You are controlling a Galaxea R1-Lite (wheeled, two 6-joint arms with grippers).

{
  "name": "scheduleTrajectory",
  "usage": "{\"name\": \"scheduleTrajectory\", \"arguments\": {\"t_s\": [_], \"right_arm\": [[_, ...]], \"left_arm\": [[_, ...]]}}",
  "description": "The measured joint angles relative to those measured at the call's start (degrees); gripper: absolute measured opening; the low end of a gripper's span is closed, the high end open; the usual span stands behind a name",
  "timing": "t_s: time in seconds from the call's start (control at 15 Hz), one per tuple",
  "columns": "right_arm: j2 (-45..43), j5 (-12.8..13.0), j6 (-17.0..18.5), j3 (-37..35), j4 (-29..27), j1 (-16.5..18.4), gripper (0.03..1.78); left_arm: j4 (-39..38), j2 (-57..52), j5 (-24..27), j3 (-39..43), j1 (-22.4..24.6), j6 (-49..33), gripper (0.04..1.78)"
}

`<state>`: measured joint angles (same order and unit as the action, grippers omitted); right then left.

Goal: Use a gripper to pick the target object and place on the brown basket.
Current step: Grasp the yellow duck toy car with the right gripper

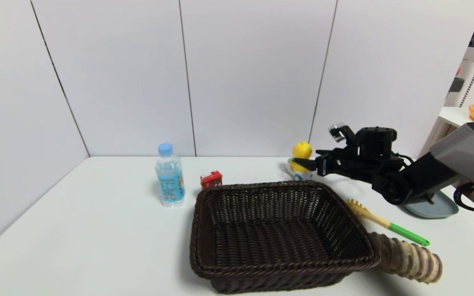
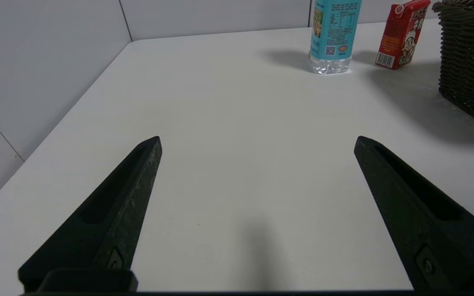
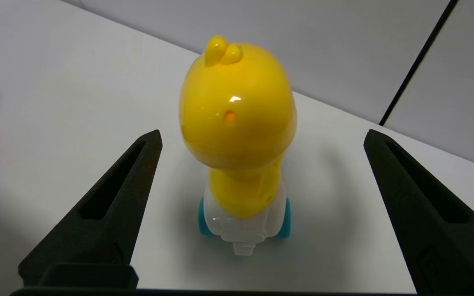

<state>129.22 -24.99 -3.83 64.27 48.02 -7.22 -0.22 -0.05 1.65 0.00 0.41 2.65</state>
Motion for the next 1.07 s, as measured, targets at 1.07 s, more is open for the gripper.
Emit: {"name": "scheduleTrajectory", "arguments": {"t_s": [1.07], "right_arm": [[9.59, 1.54, 0.24, 10.95, 2.83, -2.34, 1.70]], "left_arm": [[-0.02, 0.00, 0.04, 0.00, 0.00, -0.04, 1.69]]}}
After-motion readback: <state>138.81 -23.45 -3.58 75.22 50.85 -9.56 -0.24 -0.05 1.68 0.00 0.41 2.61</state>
